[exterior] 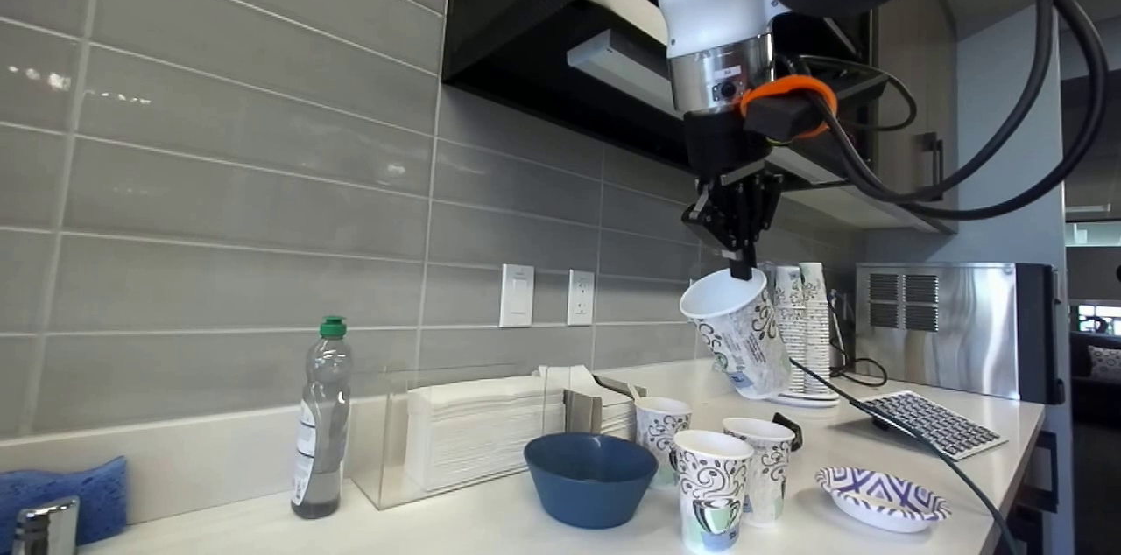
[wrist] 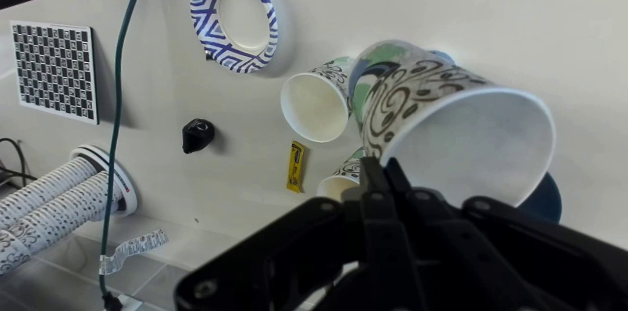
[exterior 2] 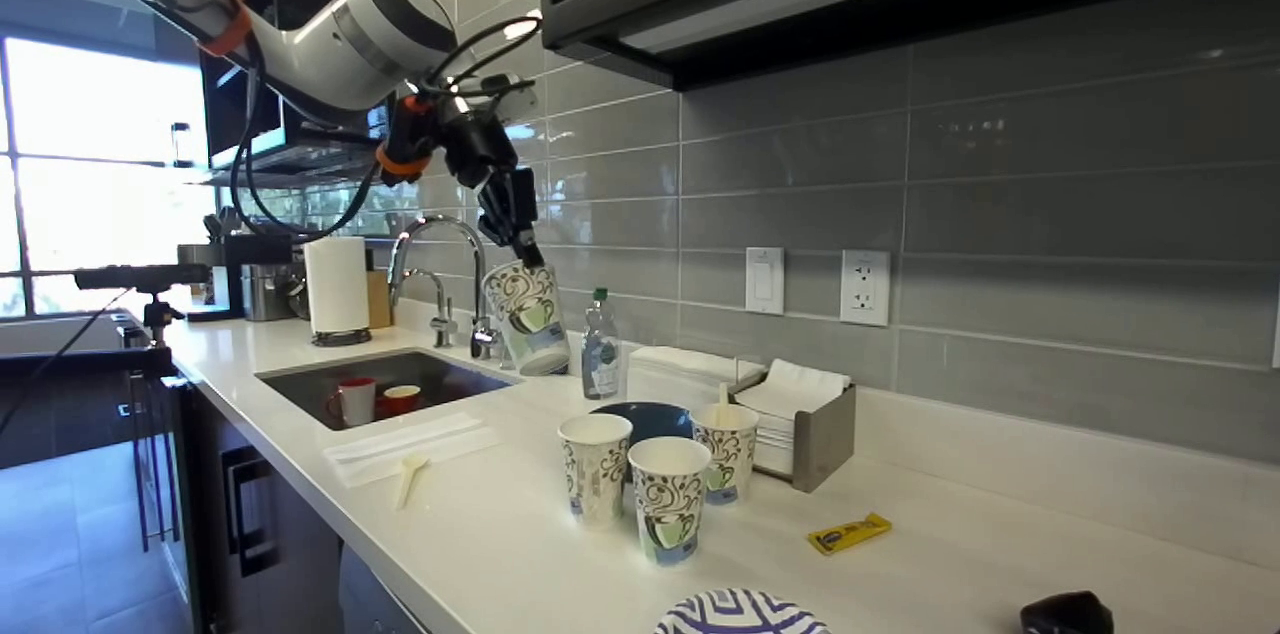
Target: Pick up the coffee up and pour the beans into the two coffee cups
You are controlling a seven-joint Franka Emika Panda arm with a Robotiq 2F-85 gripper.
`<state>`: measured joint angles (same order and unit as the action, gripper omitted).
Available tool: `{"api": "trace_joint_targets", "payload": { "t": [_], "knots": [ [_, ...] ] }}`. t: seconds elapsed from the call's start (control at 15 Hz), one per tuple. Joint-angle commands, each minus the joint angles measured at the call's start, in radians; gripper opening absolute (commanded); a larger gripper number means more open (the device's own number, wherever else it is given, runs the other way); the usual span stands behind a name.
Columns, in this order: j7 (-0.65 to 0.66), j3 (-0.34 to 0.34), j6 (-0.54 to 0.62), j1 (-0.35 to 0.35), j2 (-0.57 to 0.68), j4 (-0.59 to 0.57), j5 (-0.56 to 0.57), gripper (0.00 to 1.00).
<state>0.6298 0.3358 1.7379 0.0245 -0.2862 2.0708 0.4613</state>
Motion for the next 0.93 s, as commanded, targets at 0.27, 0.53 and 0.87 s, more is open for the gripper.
{"api": "trace_joint_targets", "payload": {
  "t": [0.27, 0.53, 0.87],
  "knots": [
    [0.084, 0.01, -0.082, 0.026, 0.045, -0.029, 0.167, 0.01],
    [0.168, 0.01, -0.129, 0.051, 0.106, -0.045, 0.229, 0.01],
    [0.269, -0.006, -0.246, 0.088, 0.238, -0.12, 0.303, 0.01]
  ]
}}
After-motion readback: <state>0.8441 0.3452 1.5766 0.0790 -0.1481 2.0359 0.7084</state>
